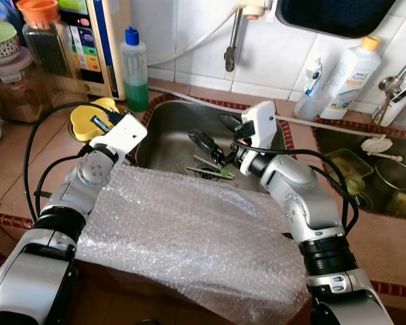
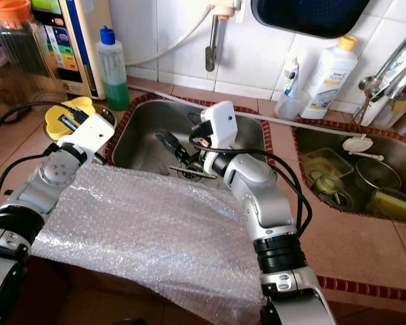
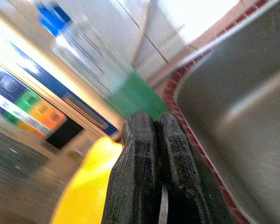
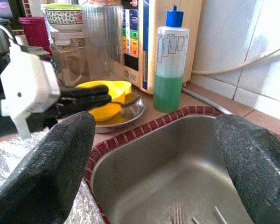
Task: Kitchen organization
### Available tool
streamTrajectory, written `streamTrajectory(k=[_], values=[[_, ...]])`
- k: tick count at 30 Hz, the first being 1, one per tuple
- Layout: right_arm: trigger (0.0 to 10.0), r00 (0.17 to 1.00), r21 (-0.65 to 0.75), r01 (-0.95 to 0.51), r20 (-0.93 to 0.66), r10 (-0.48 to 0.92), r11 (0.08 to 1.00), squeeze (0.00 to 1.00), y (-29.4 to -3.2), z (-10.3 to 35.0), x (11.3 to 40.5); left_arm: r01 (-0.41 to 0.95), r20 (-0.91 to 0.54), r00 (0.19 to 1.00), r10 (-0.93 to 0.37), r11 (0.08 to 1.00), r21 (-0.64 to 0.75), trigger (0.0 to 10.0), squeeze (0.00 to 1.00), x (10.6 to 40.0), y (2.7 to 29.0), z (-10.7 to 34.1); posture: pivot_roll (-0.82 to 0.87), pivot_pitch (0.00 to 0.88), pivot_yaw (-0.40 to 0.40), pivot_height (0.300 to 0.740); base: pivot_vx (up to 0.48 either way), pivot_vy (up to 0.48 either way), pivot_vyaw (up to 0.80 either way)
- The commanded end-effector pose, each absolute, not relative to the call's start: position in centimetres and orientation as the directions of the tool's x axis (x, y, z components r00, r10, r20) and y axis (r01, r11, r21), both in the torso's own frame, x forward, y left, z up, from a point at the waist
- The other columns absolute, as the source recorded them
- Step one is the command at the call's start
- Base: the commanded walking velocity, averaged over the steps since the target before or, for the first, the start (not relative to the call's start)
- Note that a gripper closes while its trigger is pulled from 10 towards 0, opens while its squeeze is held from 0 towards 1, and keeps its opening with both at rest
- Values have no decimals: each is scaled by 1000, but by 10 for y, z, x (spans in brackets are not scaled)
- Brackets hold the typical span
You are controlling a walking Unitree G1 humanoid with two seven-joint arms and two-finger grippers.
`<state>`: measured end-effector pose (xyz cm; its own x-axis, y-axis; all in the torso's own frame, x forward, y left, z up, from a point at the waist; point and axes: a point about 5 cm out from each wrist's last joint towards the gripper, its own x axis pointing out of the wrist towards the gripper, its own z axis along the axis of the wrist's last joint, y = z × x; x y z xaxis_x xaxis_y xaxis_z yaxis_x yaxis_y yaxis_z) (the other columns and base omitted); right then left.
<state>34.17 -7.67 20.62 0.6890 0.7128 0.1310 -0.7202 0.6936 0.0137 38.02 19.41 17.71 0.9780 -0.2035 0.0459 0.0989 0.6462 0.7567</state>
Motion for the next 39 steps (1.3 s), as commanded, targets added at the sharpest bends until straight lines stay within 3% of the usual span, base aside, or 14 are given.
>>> streamTrajectory(k=[1,4,15,19,25,26,27,28,33,34,39], values=[[10000,696,8,-711,146,703,703,0,-80,211,344,58,97,974,-204,637,768,0,0,380,193,188,82,42,-95,740,0,0,0],[10000,693,9,-714,149,706,700,0,-78,211,345,-62,218,960,-173,632,772,0,0,372,194,199,85,42,-96,740,0,0,0],[10000,691,8,-716,148,708,698,0,-78,211,345,-213,404,903,-148,662,719,0,0,351,188,217,88,40,-97,740,0,0,0],[10000,702,14,-706,147,697,708,0,-79,211,347,-45,453,870,-196,882,469,0,0,347,161,239,94,40,-98,740,0,0,0],[10000,723,23,-685,148,675,728,0,-83,211,351,171,445,872,-202,979,110,0,0,350,140,258,94,38,-93,740,0,0,0],[10000,726,24,-681,148,671,732,0,-83,211,352,206,438,875,-207,977,52,0,0,351,138,260,93,37,-92,740,0,0,0],[10000,738,28,-668,152,657,744,0,-86,212,354,330,390,892,-230,920,-213,0,0,353,130,260,94,37,-88,740,0,0,0],[10000,742,30,-664,153,653,747,0,-87,212,354,369,377,892,-249,883,-291,0,0,353,126,260,93,36,-88,740,0,0,0],[10000,774,62,-629,152,615,775,0,-93,211,359,485,398,863,-313,735,-474,0,0,348,118,263,93,35,-83,740,0,0,0],[10000,784,62,-615,159,601,786,0,-95,212,361,517,381,853,-356,670,-532,0,0,346,114,261,96,34,-82,740,0,0,0],[10000,795,57,-598,169,583,799,0,-99,215,364,525,359,850,-385,568,-634,0,0,343,112,260,99,29,-79,740,0,0,0]])
